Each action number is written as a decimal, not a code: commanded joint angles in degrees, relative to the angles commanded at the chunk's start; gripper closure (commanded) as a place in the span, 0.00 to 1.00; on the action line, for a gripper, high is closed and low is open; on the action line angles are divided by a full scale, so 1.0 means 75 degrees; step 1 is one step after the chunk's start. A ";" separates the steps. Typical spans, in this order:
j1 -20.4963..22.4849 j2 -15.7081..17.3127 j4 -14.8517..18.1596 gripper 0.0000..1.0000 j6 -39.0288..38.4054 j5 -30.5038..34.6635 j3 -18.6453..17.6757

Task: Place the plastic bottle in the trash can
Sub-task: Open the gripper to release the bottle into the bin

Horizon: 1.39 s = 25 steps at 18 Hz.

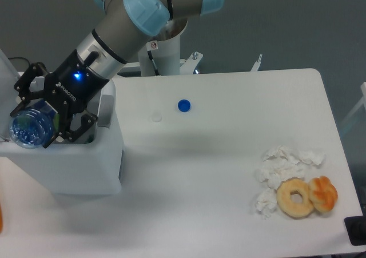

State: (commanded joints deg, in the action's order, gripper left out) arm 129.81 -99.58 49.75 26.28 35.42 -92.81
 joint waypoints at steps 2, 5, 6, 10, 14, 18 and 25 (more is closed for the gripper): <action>-0.0012 0.0000 0.0000 0.16 0.0000 0.0000 0.0000; 0.0000 0.0023 0.0000 0.14 0.0035 0.0000 -0.0058; 0.0012 0.0035 0.0000 0.12 0.0093 0.0000 -0.0094; 0.0012 0.0058 0.0000 0.12 0.0129 0.0000 -0.0094; 0.0035 0.0059 -0.0012 0.10 0.0129 0.0000 -0.0094; 0.0339 0.0070 -0.0012 0.00 0.0433 0.0000 0.0058; 0.1230 0.0140 0.0023 0.00 0.1768 0.0478 0.0316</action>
State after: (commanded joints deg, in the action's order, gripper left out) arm 139.04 -98.53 49.92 39.54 39.00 -90.44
